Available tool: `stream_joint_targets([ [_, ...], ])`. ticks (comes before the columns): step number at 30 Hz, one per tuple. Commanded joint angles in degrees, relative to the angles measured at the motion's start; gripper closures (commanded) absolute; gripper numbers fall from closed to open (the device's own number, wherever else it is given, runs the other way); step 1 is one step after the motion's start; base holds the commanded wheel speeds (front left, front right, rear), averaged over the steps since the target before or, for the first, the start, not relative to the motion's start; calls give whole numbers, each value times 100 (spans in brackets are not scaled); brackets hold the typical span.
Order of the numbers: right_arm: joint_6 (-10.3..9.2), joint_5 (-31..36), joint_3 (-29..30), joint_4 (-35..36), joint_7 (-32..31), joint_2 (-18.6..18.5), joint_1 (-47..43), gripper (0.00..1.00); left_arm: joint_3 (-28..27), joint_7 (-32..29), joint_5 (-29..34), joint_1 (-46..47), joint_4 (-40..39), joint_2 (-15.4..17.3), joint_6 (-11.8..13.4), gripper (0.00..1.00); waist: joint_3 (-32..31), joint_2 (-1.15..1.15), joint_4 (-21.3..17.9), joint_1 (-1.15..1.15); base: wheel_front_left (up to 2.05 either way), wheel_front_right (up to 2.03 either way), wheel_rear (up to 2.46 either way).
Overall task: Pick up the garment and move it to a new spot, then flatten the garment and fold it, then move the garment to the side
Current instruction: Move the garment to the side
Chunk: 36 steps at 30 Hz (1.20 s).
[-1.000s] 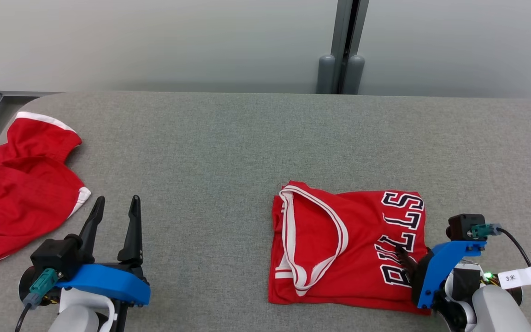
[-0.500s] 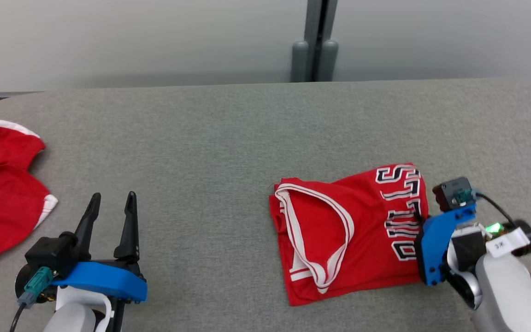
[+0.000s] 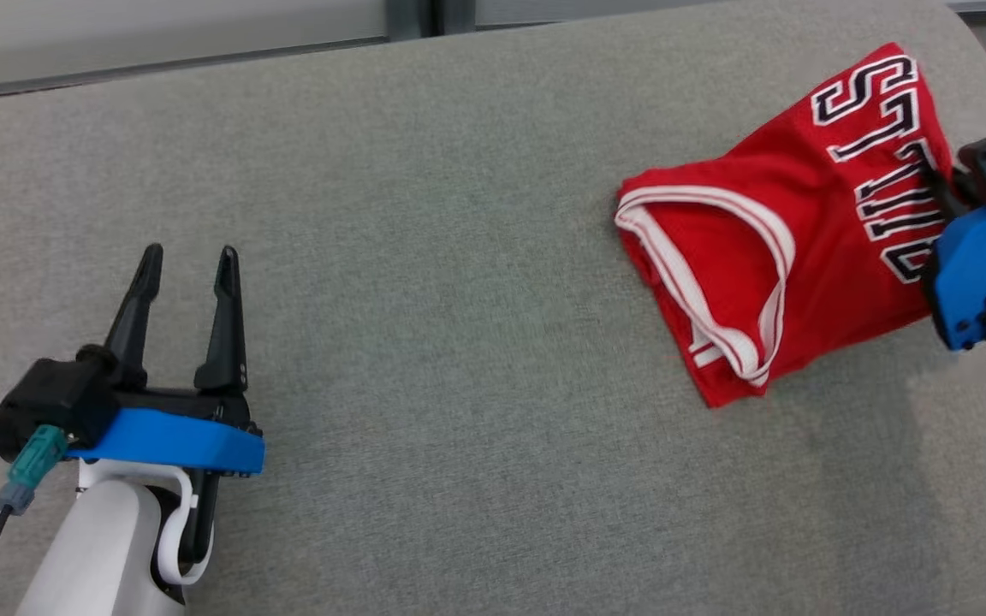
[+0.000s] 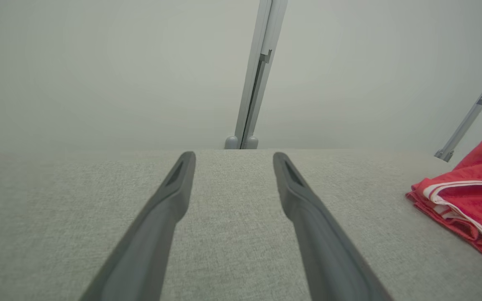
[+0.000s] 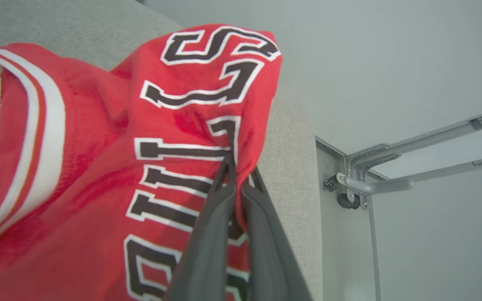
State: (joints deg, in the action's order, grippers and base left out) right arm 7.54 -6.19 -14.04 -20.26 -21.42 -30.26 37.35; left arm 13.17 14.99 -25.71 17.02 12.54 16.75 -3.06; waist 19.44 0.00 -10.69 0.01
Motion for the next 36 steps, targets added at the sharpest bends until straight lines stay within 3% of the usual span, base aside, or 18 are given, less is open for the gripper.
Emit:
stream_joint_targets([
  [1, -9, 4, 38, -24, 51, -65, 96, 100, -35, 25, 32, 104, -30, 39, -11, 0, 46, 0, -31, -1, 0, 0, 0],
  [11, -9, 308, 360, -555, 700, -588, 681, 100, 9, -114, 210, 548, -350, 236, 23, 0, 776, 0, -452, -1, 0, 0, 0],
  [17, -9, 672, 793, -775, 982, -627, 750, 100, 42, -276, 301, 603, -621, 423, 35, 0, 1019, 0, -542, -1, 0, 0, 0],
  [23, -9, 967, 1116, -1021, 1206, -599, 654, 100, 136, -348, 305, 608, -726, 412, 54, 0, 1070, 0, -492, -1, 0, 0, 0],
  [24, -9, 981, 1161, -1049, 1255, -591, 651, 96, 149, -353, 299, 608, -726, 406, 44, 0, 1065, 0, -472, -1, 0, 0, 0],
  [26, -9, 1036, 1237, -1094, 1313, -599, 625, 17, 158, -348, 277, 609, -717, 392, 40, 0, 1054, 0, -424, -1, 0, 0, 0],
  [27, -9, 1061, 1273, -1113, 1336, -591, 606, 0, 156, -339, 266, 600, -712, 392, 49, 0, 1045, 0, -403, -1, 0, 0, 0],
  [36, -9, 1328, 1381, -949, 1782, -406, 342, 0, 141, -209, 160, 407, -555, 299, 99, 0, 738, 0, -211, -1, 0, 0, 0],
])
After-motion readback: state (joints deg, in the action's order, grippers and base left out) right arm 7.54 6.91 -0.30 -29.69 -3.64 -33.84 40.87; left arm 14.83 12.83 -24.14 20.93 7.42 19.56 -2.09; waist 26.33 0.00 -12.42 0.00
